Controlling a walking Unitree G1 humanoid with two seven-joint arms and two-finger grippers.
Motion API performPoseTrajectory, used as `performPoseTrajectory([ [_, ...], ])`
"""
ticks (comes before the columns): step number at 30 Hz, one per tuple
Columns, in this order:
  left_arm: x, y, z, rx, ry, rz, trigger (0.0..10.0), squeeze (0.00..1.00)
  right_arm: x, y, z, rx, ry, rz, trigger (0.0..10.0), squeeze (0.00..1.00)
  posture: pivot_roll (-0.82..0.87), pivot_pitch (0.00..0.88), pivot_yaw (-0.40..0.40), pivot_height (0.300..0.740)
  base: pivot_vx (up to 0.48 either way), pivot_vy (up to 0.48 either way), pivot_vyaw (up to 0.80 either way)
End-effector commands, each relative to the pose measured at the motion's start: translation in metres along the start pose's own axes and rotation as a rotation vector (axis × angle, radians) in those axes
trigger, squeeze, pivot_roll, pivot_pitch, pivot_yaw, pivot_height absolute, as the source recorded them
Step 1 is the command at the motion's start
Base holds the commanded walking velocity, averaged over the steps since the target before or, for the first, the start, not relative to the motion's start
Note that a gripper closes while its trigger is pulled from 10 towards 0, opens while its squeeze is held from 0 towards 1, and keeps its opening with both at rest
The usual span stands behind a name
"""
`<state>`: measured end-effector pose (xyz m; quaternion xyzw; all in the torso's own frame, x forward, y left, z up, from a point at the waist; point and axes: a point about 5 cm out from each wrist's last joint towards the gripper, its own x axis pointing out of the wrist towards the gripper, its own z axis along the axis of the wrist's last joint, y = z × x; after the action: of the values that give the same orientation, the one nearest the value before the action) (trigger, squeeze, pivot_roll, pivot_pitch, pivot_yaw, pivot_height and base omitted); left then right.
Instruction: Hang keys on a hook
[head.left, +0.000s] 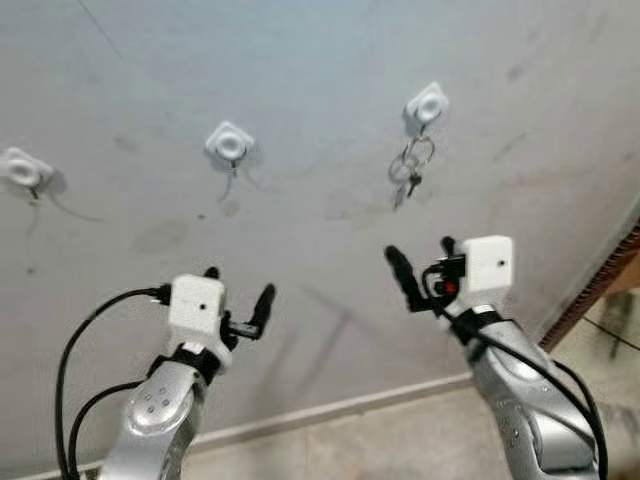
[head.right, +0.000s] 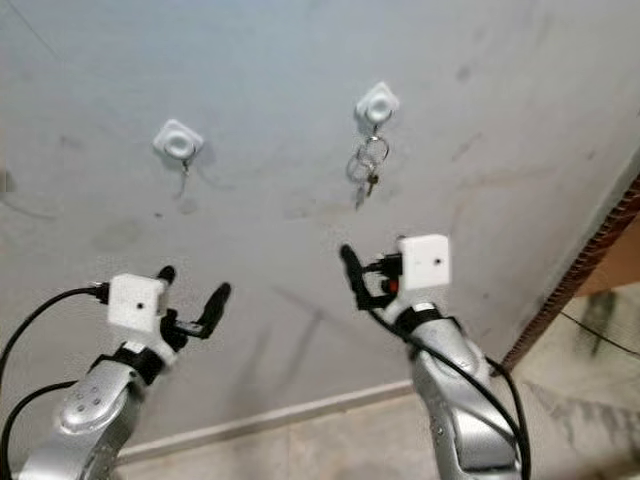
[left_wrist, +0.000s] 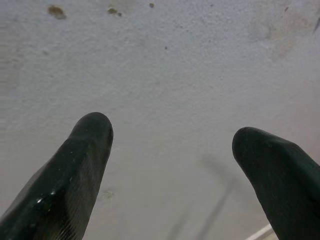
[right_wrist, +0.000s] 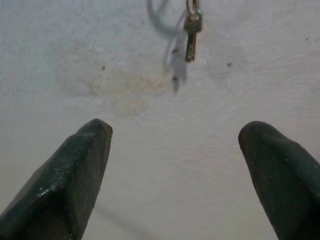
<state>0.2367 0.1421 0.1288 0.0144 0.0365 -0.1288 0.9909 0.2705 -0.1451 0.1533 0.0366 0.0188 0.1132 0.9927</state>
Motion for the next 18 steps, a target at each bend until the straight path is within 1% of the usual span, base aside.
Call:
performPoseTrajectory([
  [1,-0.001,0.005,0.0005,0.021,0.003,0.016,10.0,0.0,0.0027,0.0072,0.0016,0.026,-0.002,0.024,10.0,0.0,0.03,0.044,0.07,0.74,0.0,0.0,0.0],
  [13,0.0013,0.0032,0.0005,0.019,-0.002,0.009,10.0,0.0,0.005,0.006,0.0027,0.021,0.004,0.021,10.0,0.0,0.02,0.037,0.068,0.74,0.0,0.0,0.0],
  [16,0.0021,0.0037,0.0006,0.015,-0.005,0.014,10.0,0.0,0.0061,0.0066,0.0035,-0.001,-0.006,0.008,10.0,0.0,0.02,0.035,0.068,0.74,0.0,0.0,0.0],
  [18,0.0021,0.0034,0.0002,0.013,-0.004,0.014,10.0,0.0,0.0062,0.0066,0.003,0.013,-0.009,0.001,10.0,0.0,0.02,0.032,0.068,0.74,0.0,0.0,0.0],
])
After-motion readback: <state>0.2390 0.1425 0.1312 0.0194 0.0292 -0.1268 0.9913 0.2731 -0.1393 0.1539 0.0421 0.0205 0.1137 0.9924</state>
